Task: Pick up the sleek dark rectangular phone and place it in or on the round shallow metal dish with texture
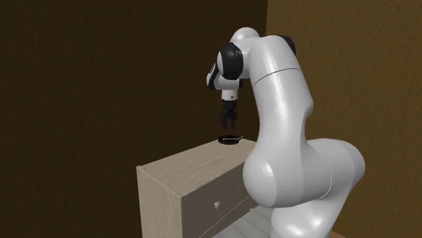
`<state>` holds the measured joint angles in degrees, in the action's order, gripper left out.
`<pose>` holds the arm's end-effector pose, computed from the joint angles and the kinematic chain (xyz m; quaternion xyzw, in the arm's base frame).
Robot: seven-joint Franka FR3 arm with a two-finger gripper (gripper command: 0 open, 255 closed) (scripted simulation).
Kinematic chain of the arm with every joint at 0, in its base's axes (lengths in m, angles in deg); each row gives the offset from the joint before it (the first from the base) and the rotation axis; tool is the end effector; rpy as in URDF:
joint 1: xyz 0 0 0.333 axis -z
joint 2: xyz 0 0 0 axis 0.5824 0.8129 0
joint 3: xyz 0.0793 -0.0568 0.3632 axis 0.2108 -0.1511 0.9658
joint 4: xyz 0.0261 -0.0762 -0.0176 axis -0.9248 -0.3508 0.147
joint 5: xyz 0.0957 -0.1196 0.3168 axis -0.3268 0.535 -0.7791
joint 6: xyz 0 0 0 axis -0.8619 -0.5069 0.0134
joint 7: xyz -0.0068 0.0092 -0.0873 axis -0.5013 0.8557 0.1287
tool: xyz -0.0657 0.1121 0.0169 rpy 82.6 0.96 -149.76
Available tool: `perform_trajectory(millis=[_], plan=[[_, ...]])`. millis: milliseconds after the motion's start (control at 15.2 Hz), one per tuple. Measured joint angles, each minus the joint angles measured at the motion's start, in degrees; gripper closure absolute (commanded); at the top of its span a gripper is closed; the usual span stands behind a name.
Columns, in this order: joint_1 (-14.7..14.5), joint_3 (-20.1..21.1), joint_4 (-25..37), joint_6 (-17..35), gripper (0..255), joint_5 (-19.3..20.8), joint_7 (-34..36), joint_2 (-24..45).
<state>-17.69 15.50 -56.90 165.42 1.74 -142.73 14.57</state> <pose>0.5797 -0.3561 0.4421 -0.9896 -0.1403 0.0174 0.0265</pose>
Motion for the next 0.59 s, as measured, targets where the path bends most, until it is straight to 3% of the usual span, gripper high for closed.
perform_trajectory(millis=[198,594], plan=[[0.34,-0.13,4.02,-4.00,0,0.18,0.30,-0.11],[0.44,-0.15,5.01,-5.00,0,0.21,0.38,-0.03]])
